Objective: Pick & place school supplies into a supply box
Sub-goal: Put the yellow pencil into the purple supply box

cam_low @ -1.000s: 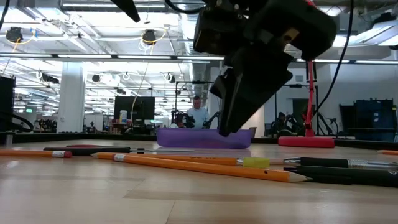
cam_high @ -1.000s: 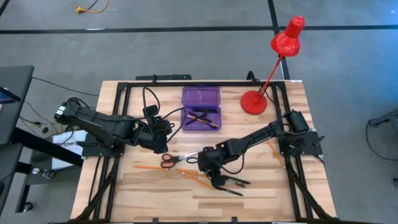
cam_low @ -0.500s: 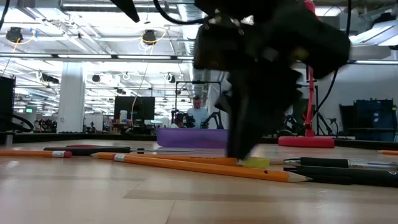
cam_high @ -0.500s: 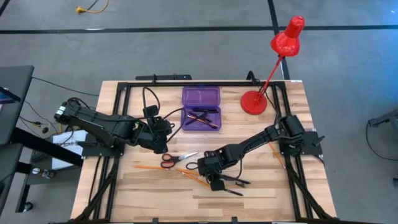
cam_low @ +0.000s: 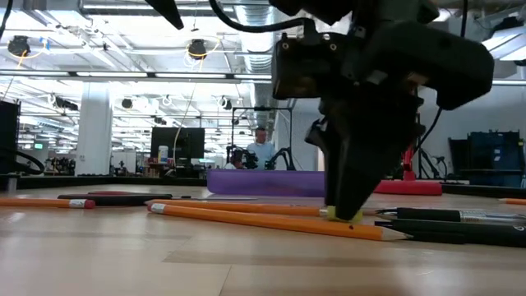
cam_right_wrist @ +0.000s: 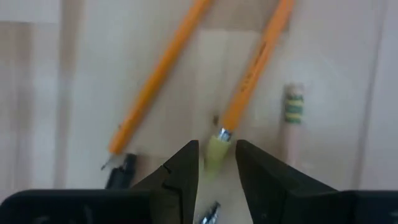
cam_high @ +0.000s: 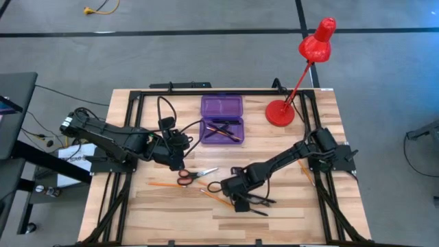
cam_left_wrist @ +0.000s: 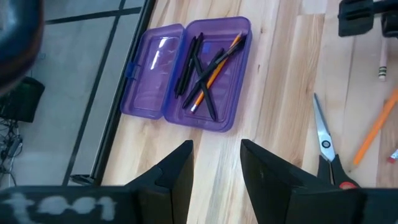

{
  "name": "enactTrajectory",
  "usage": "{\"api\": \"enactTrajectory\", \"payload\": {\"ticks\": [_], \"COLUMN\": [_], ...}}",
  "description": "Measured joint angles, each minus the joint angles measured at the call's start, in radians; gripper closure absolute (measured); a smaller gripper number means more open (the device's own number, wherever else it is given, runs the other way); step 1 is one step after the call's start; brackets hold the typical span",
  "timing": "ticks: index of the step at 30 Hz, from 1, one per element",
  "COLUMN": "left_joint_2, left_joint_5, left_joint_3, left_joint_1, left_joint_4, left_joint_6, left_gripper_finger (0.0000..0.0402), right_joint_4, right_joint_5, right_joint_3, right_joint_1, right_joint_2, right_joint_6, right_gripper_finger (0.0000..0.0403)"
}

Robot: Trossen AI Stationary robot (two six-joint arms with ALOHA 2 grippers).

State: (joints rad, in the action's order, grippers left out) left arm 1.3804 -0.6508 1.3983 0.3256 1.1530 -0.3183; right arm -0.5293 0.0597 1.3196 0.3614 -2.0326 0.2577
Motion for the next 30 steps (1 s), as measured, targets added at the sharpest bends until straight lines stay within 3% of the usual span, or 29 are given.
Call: {"api": "enactTrajectory", "payload": {"ticks": [5,12,21,30], "left_joint_2": [0.0,0.0,0.0,0.0], "left_joint_5": [-0.001,0.011,0.014,0.009], "left_joint_3": [0.0,0.0,0.0,0.0], "left_joint_1": [0.0,0.0,0.0,0.0], "left_joint_4": [0.0,0.0,0.0,0.0], "left_joint_6": [0.004,0.003,-0.004,-0.004], "left_gripper_finger": [0.0278,0.0278,0.0278,0.0278], "right_joint_4": [-0.069,-0.054,-0.035,-0.008], "right_joint_5": [-0.052,-0.058,-0.056,-0.055], "right_joint_3": [0.0,-0.011,-0.014,-0.015], "right_joint_1": [-0.001,-0.009,-0.01,-0.024], "right_joint_2": [0.002,0.005,0.002,0.0], "right_joint_6": [0.031,0.031,0.026,0.024], "right_gripper_finger": [0.0315,0.0392,0.0323,0.0323]}}
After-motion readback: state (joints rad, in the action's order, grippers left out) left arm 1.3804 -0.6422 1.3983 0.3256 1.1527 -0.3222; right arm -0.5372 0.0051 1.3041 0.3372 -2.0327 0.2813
